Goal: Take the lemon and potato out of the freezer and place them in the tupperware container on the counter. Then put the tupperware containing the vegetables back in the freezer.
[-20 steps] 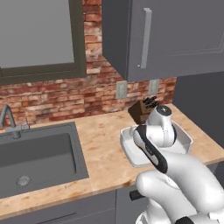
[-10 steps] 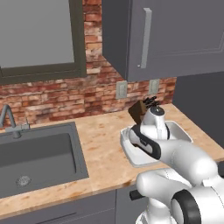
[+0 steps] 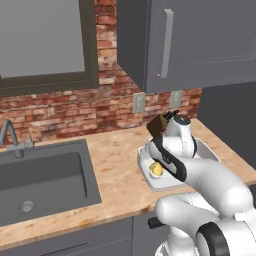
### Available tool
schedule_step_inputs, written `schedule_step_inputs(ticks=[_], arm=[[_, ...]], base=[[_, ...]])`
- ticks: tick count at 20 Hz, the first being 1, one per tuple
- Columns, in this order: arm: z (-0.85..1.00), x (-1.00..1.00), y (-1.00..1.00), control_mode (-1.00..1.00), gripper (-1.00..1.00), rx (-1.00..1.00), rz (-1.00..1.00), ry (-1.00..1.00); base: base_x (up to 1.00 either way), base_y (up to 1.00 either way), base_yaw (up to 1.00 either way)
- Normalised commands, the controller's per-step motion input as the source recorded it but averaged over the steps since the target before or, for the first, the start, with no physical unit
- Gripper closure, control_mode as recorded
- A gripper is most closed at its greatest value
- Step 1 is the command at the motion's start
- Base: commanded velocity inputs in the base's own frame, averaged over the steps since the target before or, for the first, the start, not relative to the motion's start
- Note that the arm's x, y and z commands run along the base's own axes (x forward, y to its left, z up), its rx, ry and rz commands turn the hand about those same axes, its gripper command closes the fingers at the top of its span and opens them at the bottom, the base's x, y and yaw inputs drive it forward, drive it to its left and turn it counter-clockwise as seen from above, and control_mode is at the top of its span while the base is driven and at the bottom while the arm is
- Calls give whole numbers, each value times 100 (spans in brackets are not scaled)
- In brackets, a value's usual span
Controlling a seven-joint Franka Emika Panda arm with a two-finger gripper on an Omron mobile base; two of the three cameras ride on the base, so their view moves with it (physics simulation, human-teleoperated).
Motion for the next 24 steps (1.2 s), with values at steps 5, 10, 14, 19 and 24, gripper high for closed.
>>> schedule_step_inputs(ticks=[5,10,14,19,24], arm=[[79,-19,-22,-100,-100,0,0,-4],[79,-36,-81,-100,-100,0,0,-5],[21,-3,-100,-100,-100,0,0,0],[0,0,-93,-100,-100,0,0,0],[-10,6,-63,-100,-100,-1,0,0]], base=[[0,0,0],[0,0,0],[0,0,0],[0,0,0],[0,0,0]])
